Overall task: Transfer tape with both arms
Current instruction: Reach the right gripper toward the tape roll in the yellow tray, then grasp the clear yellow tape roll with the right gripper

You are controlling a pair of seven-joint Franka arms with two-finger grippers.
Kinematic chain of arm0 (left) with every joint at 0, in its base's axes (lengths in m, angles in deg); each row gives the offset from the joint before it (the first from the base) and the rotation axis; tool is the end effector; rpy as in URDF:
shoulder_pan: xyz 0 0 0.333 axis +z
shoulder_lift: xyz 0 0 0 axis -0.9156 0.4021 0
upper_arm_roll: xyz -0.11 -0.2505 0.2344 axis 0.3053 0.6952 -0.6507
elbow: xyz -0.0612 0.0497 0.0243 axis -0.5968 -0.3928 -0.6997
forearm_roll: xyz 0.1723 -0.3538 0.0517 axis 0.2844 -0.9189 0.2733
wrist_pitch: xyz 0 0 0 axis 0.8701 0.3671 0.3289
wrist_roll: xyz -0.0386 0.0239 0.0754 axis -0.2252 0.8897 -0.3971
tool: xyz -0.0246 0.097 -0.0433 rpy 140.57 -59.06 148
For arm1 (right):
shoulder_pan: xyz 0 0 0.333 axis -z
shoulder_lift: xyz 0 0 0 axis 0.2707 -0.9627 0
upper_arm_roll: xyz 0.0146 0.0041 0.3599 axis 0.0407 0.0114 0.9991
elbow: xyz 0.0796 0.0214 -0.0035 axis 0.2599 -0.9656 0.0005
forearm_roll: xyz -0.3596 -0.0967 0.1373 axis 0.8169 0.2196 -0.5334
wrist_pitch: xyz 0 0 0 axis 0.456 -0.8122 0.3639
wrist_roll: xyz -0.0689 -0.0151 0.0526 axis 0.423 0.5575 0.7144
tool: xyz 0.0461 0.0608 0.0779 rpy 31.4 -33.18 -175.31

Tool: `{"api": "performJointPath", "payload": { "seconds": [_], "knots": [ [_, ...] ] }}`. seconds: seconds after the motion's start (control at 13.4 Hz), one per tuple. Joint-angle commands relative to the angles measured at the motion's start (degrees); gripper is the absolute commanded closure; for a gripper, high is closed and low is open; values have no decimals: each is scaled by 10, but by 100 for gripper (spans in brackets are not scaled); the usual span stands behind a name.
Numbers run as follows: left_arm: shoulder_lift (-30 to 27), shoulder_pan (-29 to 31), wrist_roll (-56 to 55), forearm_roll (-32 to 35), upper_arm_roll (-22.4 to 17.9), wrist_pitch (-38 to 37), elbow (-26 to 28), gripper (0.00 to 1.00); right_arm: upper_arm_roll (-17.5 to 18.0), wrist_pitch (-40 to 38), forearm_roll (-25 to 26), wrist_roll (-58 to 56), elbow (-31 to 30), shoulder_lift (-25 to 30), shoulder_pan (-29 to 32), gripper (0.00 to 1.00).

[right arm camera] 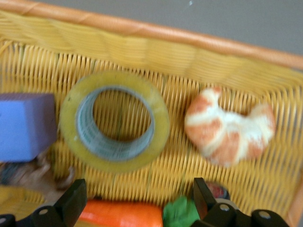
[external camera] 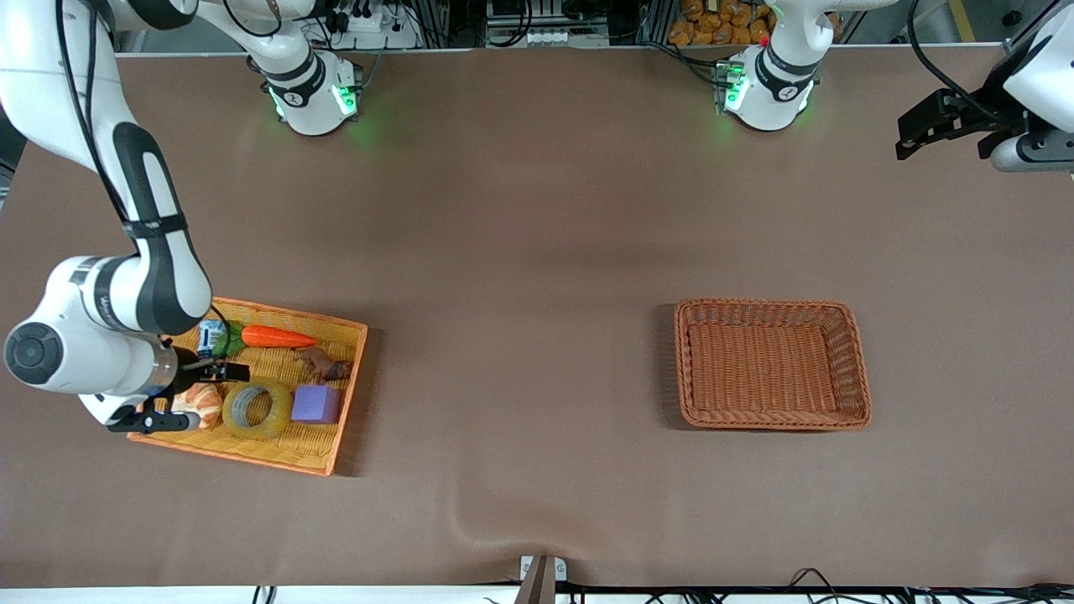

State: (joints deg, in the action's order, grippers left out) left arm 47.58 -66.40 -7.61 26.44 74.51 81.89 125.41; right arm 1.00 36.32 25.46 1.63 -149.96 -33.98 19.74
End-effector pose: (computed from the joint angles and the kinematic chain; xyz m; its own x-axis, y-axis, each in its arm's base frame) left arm 0.5105 -0.0691 0.7227 0.9934 -0.0002 -0.1145 -0.0019 -0.9999 -0.0150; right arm 0.7191 -0.0469 0.2953 0.9960 0.0328 -0.0836 0.0319 -0.9994 -0.0116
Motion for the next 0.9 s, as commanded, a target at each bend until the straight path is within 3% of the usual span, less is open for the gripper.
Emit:
{"api": "performJointPath", "payload": {
  "seconds": [0.0, 0.22, 0.3, 0.37, 0.6, 0.67, 0.82],
  "knots": [
    [-4, 2, 12, -7, 0, -9, -2, 0, 5, 42, 10, -15, 16, -33, 6, 0],
    [-5, 2, 13, -7, 0, -9, -1, 0, 5, 51, 10, -16, 17, -53, 4, 0],
    [-4, 3, 13, -7, -1, -9, -1, 0, 5, 59, 11, -17, 16, -57, 4, 9],
    [-4, 5, 13, -7, -1, -9, -1, 0, 5, 76, 11, -23, 16, -60, 3, 24],
    [-5, 2, 11, -7, 0, -9, 1, 0, 5, 91, 10, -27, 14, -63, 3, 91],
    [-5, 2, 10, -7, 0, -9, 1, 0, 5, 91, 9, -26, 14, -63, 4, 100],
    [-5, 5, 13, -7, 0, -10, 0, 0, 5, 90, 7, -26, 14, -62, 5, 100]
  ]
}}
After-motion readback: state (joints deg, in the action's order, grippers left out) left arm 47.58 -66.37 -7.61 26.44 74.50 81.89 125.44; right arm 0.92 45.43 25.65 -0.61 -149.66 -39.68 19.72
